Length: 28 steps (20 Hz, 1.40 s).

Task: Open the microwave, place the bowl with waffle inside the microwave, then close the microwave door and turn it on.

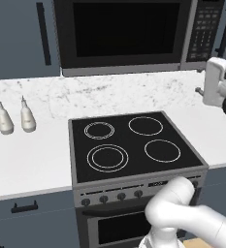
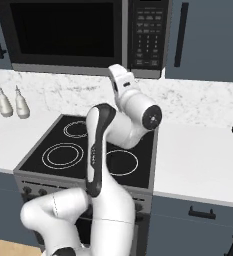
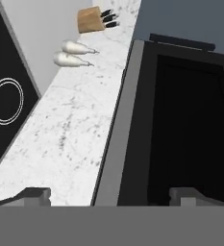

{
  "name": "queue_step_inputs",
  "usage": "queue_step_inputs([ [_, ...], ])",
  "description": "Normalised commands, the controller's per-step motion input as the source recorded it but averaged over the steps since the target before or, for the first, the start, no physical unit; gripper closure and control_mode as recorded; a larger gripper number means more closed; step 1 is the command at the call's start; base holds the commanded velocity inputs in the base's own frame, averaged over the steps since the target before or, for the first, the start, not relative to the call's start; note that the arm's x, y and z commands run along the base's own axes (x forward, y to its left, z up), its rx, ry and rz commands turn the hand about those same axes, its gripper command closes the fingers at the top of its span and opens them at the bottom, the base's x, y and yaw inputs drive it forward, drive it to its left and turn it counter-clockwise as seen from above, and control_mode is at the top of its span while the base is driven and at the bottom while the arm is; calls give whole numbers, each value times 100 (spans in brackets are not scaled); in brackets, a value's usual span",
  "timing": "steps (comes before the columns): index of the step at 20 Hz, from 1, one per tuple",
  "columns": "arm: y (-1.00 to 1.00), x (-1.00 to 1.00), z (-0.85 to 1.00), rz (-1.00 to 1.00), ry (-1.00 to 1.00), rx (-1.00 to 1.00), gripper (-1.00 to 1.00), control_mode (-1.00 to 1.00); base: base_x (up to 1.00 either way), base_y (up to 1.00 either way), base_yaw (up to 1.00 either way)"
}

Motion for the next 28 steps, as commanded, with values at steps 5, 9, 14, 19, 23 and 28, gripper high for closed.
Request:
queue_step_inputs([
  [5,-82,-18,0,-13,-4,-9,100,-100,0,0,0],
  [9,-75,13,0,-18,-3,12,100,-100,0,0,0],
  [14,-9,42,0,-2,0,0,100,-100,0,0,0],
  [19,0,25,0,0,0,0,100,-100,0,0,0],
  [23,0,5,17,-9,-3,-2,100,-100,0,0,0],
  [28,18,37,13,-22,0,0,100,-100,0,0,0],
])
